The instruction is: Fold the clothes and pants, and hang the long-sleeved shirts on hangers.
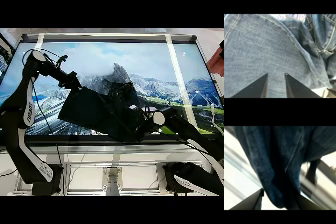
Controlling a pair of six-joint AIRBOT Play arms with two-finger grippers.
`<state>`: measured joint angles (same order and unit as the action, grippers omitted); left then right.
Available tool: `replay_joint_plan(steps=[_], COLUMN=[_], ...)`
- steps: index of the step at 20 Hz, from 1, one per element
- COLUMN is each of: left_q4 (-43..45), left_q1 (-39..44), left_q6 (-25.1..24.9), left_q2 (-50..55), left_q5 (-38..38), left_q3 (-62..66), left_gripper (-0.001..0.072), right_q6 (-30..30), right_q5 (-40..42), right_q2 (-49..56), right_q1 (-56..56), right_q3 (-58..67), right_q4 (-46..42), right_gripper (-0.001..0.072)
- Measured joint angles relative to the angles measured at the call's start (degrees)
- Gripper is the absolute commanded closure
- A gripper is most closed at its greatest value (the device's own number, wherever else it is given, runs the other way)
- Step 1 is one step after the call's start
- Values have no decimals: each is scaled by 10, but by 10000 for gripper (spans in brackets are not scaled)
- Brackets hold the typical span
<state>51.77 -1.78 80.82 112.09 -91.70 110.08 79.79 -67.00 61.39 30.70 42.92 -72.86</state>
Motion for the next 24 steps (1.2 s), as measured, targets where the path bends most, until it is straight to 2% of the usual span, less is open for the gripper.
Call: replay_joint_plan(steps=[1,12,17,24], left_q4=[0,11,90,123], left_q1=[5,16,16,45], left_q6=[0,58,60,33], left_q2=[7,47,49,82], left_q5=[4,111,126,142], left_q3=[0,12,66,83], left_gripper=[13,26,26,32], right_q6=[2,20,22,22], right_q5=[10,136,150,156], right_q2=[-7,-25,-25,-24], right_q1=[0,-34,-44,-46], right_q3=[8,124,130,131], right_q4=[-3,-28,-28,-28], right_gripper=[316,317,318,317])
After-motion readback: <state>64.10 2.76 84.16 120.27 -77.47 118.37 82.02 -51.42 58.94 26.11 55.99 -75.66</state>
